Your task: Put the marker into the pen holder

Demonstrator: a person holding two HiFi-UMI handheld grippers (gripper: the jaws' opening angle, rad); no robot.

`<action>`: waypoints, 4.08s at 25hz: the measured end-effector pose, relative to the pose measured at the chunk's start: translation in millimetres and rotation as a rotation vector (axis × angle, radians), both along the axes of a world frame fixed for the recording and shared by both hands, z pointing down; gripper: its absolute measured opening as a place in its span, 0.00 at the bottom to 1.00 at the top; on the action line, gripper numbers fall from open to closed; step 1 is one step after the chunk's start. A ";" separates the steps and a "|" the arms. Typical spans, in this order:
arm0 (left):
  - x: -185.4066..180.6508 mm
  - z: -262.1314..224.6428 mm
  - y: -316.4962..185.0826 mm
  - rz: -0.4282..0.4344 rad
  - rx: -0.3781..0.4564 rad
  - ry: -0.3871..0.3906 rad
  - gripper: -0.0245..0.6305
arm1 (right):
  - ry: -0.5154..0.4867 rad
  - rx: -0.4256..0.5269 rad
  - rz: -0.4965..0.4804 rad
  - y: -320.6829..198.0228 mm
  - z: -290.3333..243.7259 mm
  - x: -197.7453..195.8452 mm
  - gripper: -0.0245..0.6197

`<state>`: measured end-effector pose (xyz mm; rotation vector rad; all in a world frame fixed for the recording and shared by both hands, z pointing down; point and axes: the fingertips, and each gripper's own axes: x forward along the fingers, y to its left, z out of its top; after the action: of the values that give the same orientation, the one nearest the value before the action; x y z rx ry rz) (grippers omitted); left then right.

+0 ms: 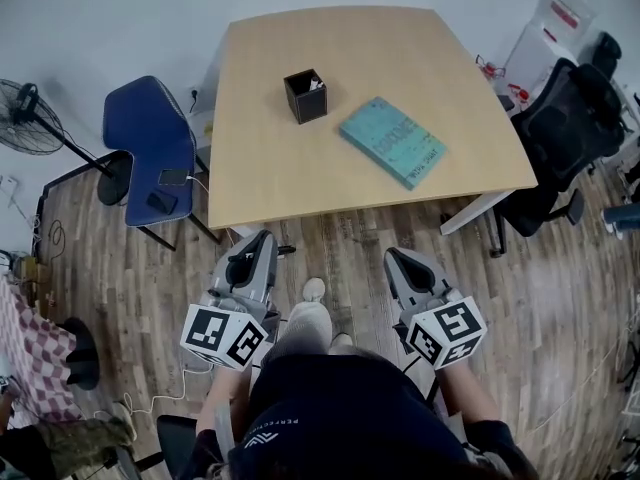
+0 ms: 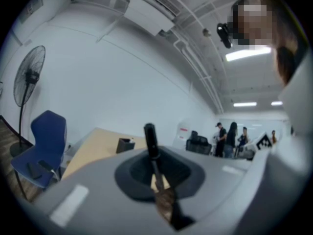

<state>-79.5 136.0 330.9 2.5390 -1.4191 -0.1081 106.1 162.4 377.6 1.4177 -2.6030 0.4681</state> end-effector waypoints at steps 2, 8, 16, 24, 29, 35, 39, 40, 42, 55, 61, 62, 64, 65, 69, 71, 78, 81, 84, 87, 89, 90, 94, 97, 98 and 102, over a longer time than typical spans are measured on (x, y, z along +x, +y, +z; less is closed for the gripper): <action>1.1 3.1 -16.9 0.013 0.000 0.011 0.05 | 0.011 0.002 0.004 -12.2 0.9 -2.4 0.04; 0.5 6.9 -71.5 0.065 0.000 -0.001 0.05 | 0.030 -0.008 0.035 -64.5 2.6 -10.4 0.04; -15.2 7.7 -151.3 0.116 -0.011 0.009 0.05 | 0.047 -0.014 0.042 -137.2 -1.2 -39.5 0.04; -23.9 7.5 -211.9 0.175 -0.003 0.019 0.05 | 0.069 -0.049 0.065 -186.3 7.0 -61.0 0.04; -22.4 7.6 -245.9 0.186 0.001 0.027 0.05 | 0.089 -0.065 0.050 -207.7 9.5 -67.7 0.04; -6.7 7.0 -279.4 0.165 0.004 0.024 0.05 | 0.084 -0.069 0.033 -245.0 12.8 -51.7 0.04; -2.9 8.4 -301.3 0.124 0.000 0.012 0.05 | 0.085 -0.073 -0.005 -275.9 16.8 -47.0 0.04; -2.1 9.0 -306.4 0.113 -0.001 0.010 0.05 | 0.081 -0.074 -0.015 -282.7 17.4 -46.0 0.04; -0.2 8.5 -317.7 0.088 0.000 0.009 0.05 | 0.073 -0.076 -0.036 -295.9 17.6 -44.3 0.04; 22.0 21.6 -386.8 0.001 -0.017 -0.053 0.05 | 0.034 -0.130 -0.133 -365.4 29.6 -33.6 0.04; 29.3 42.8 -399.5 -0.009 -0.043 -0.131 0.06 | 0.030 -0.165 -0.164 -378.6 43.6 -32.0 0.04; 30.6 47.2 -400.4 -0.009 -0.050 -0.143 0.06 | 0.028 -0.172 -0.168 -379.9 45.8 -31.7 0.04; 33.2 56.6 -401.9 -0.005 -0.071 -0.162 0.06 | 0.025 -0.185 -0.176 -382.2 49.9 -31.3 0.04; 34.2 61.0 -402.7 -0.004 -0.082 -0.175 0.06 | 0.024 -0.191 -0.179 -383.1 51.8 -31.2 0.04; 36.5 72.2 -404.8 -0.012 -0.095 -0.241 0.06 | 0.022 -0.209 -0.191 -384.4 58.2 -31.4 0.04; 37.4 74.9 -405.7 -0.015 -0.098 -0.253 0.06 | 0.021 -0.216 -0.194 -385.2 60.3 -31.0 0.04; 38.2 77.2 -406.7 -0.032 -0.096 -0.276 0.06 | 0.017 -0.226 -0.202 -387.8 63.5 -27.8 0.04; 39.1 75.7 -405.7 -0.037 -0.085 -0.267 0.08 | 0.015 -0.227 -0.209 -387.9 65.4 -28.2 0.04; 40.1 74.1 -405.1 -0.034 -0.078 -0.250 0.20 | 0.013 -0.226 -0.215 -387.8 66.5 -30.3 0.04; 38.0 71.9 -403.6 -0.035 -0.075 -0.244 0.20 | 0.011 -0.223 -0.218 -387.0 65.5 -33.3 0.04; 37.5 69.6 -401.6 -0.033 -0.072 -0.239 0.19 | 0.013 -0.218 -0.217 -386.4 63.6 -33.6 0.04; 37.5 68.0 -400.6 -0.032 -0.070 -0.236 0.19 | 0.014 -0.215 -0.214 -386.4 62.8 -33.1 0.04; 35.2 60.2 -396.2 -0.038 -0.047 -0.215 0.18 | 0.018 -0.207 -0.198 -383.5 60.2 -30.8 0.04; 30.9 48.9 -389.8 -0.045 -0.026 -0.203 0.17 | 0.027 -0.193 -0.198 -377.8 56.6 -32.0 0.04; 29.3 45.7 -386.7 -0.049 -0.020 -0.201 0.17 | 0.030 -0.187 -0.198 -375.9 55.0 -32.2 0.04; 22.5 37.5 -375.3 -0.064 0.001 -0.191 0.15 | 0.035 -0.162 -0.191 -368.9 47.6 -32.5 0.04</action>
<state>-57.0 -239.3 368.4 2.5629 -1.5689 0.1265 73.6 -206.5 425.2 1.1059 -2.5724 0.6057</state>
